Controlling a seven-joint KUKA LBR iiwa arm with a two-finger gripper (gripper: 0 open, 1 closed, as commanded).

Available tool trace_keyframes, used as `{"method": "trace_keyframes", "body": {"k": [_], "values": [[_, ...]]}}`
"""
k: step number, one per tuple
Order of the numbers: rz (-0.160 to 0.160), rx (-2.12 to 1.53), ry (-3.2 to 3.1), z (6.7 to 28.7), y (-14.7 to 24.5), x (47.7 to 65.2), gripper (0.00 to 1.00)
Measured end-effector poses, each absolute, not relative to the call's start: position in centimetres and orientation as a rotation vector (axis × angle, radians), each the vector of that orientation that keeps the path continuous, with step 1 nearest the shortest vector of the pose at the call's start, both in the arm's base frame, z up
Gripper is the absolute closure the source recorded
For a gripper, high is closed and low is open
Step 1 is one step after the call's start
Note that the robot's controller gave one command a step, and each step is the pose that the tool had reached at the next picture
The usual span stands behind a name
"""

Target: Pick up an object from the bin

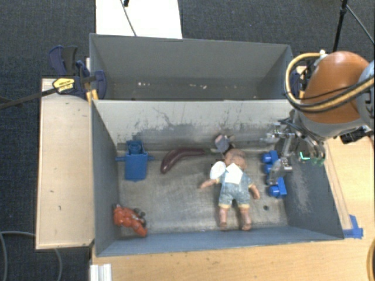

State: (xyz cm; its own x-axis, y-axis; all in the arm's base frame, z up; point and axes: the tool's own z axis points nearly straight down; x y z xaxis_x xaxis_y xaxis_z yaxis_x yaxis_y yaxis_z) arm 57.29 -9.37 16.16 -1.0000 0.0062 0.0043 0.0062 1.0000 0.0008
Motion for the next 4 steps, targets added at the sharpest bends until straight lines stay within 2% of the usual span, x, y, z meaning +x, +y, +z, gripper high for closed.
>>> {"method": "trace_keyframes", "body": {"k": [1, 2, 3, 4], "values": [[0.001, -0.006, -3.145, 16.6, -9.3, 57.5, 0.00], [0.003, 0.140, -3.148, 14.9, -9.6, 57.6, 0.00], [0.003, 0.467, -3.115, 8.8, -10.9, 57.0, 0.00], [-0.002, 0.534, -3.105, 5.9, -11.2, 57.3, 0.00]]}}
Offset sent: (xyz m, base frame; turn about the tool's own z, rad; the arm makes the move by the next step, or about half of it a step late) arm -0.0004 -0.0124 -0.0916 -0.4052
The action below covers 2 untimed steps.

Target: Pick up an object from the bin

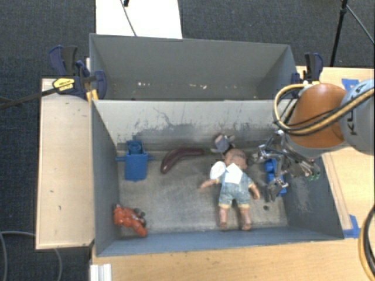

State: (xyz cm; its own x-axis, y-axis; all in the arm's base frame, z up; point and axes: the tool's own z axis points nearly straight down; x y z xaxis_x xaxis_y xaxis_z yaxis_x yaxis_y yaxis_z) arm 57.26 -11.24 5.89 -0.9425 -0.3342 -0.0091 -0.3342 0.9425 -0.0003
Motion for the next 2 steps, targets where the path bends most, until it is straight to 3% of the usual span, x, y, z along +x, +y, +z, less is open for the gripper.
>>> {"method": "trace_keyframes", "body": {"k": [2], "values": [[-0.002, -1.115, 2.932, 10.2, -12.7, 57.4, 0.00]]}}
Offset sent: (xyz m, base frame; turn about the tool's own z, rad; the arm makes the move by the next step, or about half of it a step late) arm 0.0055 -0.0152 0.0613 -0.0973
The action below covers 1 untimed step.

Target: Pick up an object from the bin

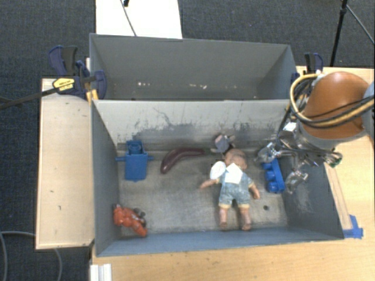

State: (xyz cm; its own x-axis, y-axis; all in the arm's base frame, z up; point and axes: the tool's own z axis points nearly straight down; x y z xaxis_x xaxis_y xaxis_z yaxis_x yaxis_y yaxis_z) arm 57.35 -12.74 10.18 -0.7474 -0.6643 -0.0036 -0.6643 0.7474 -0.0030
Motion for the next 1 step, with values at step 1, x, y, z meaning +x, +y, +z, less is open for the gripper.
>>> {"method": "trace_keyframes", "body": {"k": [1], "values": [[-0.003, -1.562, 2.719, 10.79, -13.78, 58.76, 1.00]]}}
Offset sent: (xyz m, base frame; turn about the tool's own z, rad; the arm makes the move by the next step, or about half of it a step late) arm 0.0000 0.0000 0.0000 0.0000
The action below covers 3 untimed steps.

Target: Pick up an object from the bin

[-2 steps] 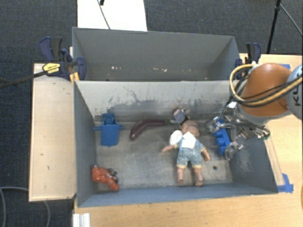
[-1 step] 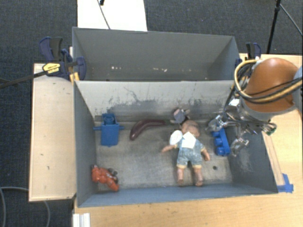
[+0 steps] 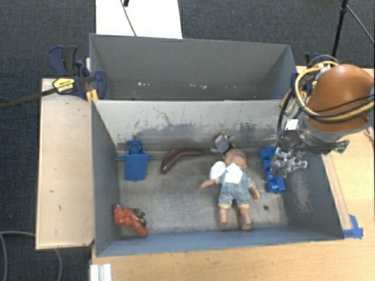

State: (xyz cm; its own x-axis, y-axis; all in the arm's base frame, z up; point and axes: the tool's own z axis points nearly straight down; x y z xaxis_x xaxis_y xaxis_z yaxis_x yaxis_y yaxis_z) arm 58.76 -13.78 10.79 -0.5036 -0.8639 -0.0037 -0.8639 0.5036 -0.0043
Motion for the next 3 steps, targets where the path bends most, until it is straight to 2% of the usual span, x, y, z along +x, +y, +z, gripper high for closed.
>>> {"method": "trace_keyframes", "body": {"k": [2, 3], "values": [[0.000, -1.553, 2.726, 10.8, -13.8, 58.8, 1.00], [0.006, -1.590, 2.711, 16.3, -12.7, 58.6, 1.00]]}}
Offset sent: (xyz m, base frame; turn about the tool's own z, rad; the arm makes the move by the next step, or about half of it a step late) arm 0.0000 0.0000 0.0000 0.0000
